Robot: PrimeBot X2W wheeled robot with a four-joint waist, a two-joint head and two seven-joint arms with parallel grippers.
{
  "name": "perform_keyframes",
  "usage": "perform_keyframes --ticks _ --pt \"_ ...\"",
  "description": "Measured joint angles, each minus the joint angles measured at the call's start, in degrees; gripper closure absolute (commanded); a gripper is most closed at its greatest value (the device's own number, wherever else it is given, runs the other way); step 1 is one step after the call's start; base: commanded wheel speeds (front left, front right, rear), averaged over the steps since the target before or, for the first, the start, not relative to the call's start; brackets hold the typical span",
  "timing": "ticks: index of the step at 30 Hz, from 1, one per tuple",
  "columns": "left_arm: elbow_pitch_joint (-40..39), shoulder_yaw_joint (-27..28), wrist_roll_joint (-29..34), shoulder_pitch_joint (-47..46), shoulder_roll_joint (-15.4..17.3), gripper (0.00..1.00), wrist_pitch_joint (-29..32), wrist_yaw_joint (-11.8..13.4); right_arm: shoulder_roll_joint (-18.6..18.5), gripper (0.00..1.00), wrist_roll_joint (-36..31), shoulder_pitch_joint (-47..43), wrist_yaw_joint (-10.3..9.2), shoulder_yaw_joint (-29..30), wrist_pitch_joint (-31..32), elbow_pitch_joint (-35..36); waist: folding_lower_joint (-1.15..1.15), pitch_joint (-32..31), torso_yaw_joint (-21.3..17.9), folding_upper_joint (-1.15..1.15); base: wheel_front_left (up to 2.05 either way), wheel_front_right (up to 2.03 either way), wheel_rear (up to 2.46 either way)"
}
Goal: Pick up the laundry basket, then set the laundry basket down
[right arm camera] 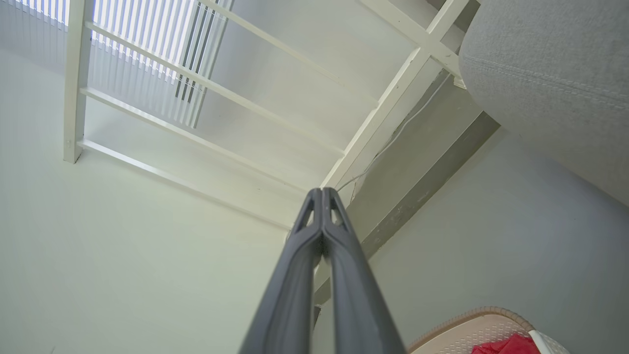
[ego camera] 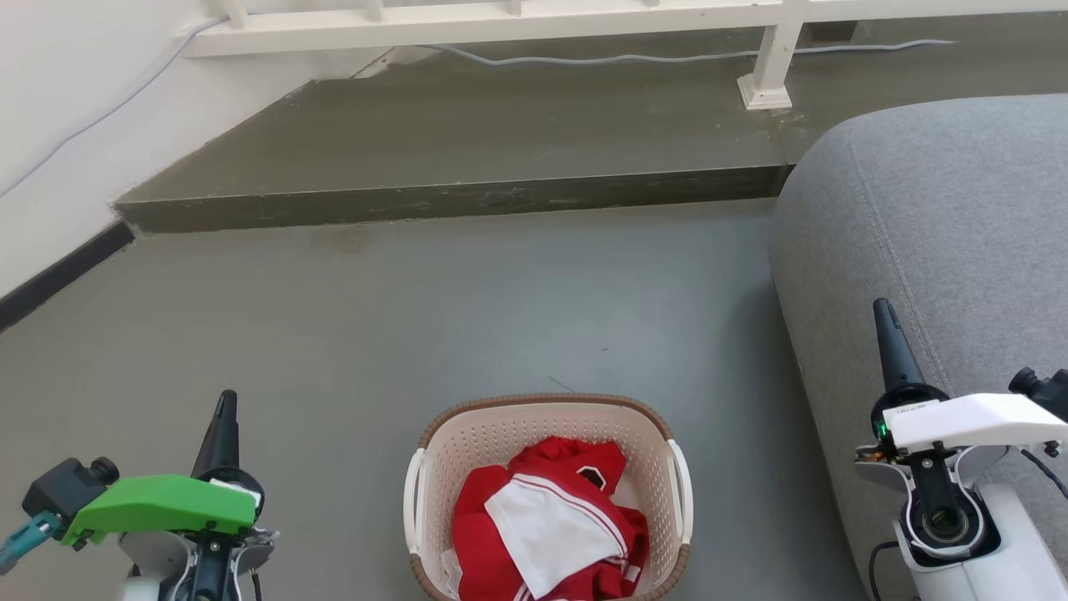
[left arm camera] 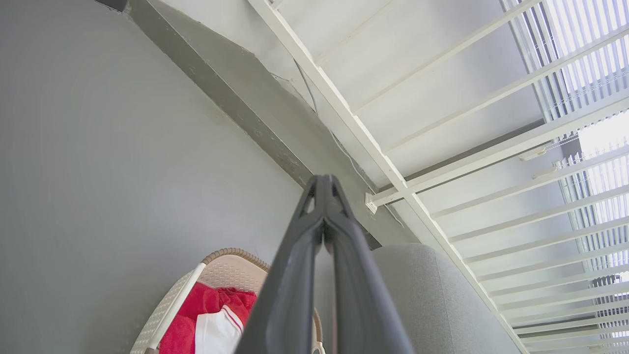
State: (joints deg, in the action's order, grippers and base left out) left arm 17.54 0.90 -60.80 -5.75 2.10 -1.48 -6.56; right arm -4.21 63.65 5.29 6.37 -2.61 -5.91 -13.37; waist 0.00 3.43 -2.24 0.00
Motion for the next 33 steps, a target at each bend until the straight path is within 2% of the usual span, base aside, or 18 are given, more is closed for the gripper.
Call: perform_keyframes --ticks 33 --pt "-1.15 3.08 -23.57 0.01 -0.14 1.00 6.25 -0.32 -1.46 1.00 25.58 -0.98 0.09 2.88 5.48 -0.74 0.00 -2.55 1.75 0.00 0.00 0.00 0.00"
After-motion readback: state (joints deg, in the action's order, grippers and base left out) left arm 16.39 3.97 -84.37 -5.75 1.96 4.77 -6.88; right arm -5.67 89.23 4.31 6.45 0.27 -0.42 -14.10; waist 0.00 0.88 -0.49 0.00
